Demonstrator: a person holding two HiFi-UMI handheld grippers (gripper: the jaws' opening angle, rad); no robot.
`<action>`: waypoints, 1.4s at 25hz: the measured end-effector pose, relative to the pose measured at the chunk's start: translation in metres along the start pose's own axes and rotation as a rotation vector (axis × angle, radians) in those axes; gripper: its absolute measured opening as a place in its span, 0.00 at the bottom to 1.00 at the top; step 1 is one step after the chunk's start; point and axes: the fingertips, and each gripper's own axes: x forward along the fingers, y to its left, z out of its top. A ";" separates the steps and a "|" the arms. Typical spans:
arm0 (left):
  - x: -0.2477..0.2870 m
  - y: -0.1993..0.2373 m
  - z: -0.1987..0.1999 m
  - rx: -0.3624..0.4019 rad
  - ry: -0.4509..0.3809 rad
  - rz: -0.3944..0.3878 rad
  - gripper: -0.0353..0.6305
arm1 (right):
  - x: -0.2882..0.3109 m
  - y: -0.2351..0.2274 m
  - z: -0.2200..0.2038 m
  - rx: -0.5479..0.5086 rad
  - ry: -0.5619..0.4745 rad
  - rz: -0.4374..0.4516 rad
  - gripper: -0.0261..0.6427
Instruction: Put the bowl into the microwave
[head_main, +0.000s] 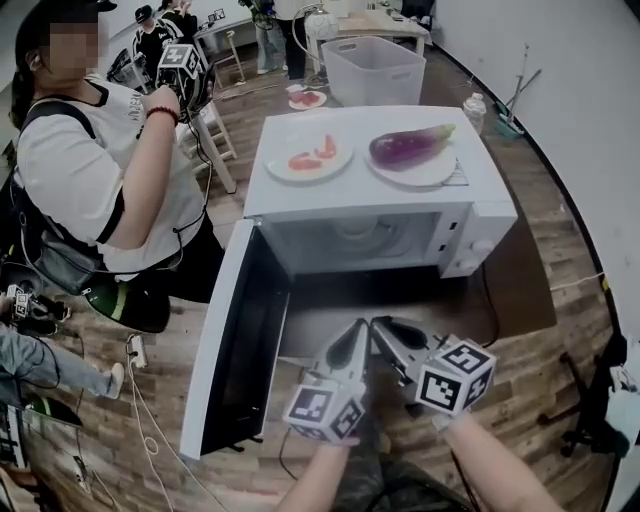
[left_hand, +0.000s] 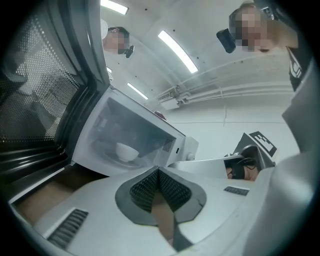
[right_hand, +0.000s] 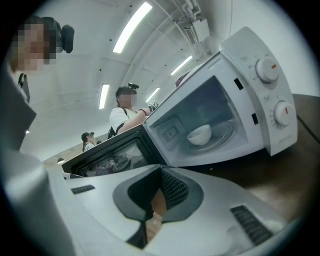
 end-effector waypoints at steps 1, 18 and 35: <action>-0.002 -0.003 0.000 0.003 0.002 0.000 0.05 | -0.003 0.002 -0.001 -0.003 0.000 0.001 0.04; -0.037 -0.045 0.011 0.034 0.010 -0.016 0.05 | -0.046 0.041 0.002 -0.074 0.011 0.027 0.04; -0.067 -0.096 0.029 0.065 0.014 -0.078 0.05 | -0.097 0.080 0.009 -0.099 -0.023 0.049 0.04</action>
